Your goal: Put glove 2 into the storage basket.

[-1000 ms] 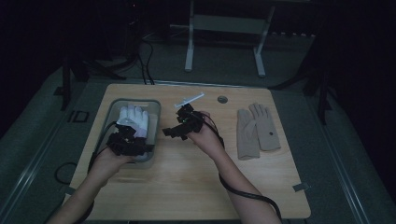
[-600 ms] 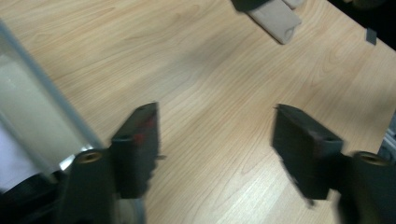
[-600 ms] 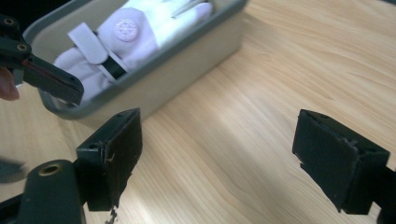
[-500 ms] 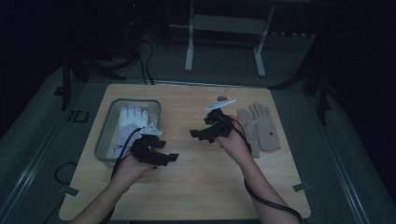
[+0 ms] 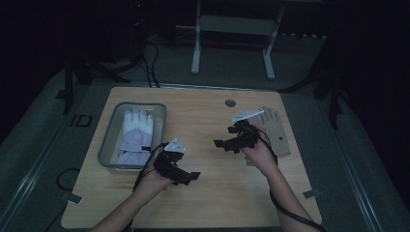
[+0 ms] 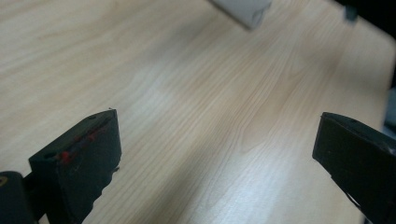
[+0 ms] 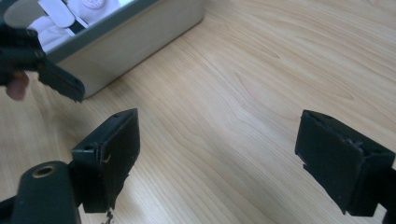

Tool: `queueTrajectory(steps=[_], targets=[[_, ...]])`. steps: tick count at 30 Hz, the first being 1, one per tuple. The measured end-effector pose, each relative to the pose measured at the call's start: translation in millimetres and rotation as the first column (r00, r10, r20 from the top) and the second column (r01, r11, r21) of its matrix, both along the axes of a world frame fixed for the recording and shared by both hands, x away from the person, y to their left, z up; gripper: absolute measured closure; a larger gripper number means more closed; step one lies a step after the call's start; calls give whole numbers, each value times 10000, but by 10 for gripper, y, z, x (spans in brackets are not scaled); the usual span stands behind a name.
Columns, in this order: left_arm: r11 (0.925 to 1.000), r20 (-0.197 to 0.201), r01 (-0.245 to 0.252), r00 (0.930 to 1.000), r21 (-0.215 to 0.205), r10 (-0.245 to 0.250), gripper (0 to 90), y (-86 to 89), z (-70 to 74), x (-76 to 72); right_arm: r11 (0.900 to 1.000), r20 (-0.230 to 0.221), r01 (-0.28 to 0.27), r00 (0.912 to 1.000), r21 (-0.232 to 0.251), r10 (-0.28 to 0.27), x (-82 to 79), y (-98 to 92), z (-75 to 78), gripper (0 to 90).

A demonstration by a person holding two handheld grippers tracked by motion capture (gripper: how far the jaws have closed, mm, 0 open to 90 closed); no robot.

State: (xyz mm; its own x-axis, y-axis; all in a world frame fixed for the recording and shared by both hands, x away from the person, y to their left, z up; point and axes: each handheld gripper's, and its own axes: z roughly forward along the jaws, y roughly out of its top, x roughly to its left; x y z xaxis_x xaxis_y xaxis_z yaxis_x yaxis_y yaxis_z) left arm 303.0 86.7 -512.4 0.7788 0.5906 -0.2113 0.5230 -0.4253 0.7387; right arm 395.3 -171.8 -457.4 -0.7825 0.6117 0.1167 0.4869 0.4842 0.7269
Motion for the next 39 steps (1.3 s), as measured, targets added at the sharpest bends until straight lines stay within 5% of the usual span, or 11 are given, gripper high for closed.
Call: queueTrajectory(steps=[12, 14, 20, 26, 39], targets=[[9977, 833, 678, 9942, -38, -673, 15, -182, -304, -121, 9986, 296, 529, 9982, -53, -527, 30, -484, -156, 123], [9981, 1041, 600, 9929, -133, -583, 15, -183, -350, -150, 9945, 578, 1043, 9928, 94, -1047, 39, -605, -192, 114], [9982, 1146, 358, 9930, -485, -300, 15, -137, -444, -171, 9904, 1156, 1365, 9844, -229, -1330, 72, -835, -288, 143], [9979, 1401, 163, 9901, -620, -75, 15, -88, -546, -193, 9811, 1203, 1937, 9739, 17, -1925, 174, -1053, -378, 236], [9951, 1810, -226, 9827, -960, 398, 15, -11, -620, -224, 9612, 1350, 2606, 9595, -904, -2474, 483, -1173, -654, 341]])
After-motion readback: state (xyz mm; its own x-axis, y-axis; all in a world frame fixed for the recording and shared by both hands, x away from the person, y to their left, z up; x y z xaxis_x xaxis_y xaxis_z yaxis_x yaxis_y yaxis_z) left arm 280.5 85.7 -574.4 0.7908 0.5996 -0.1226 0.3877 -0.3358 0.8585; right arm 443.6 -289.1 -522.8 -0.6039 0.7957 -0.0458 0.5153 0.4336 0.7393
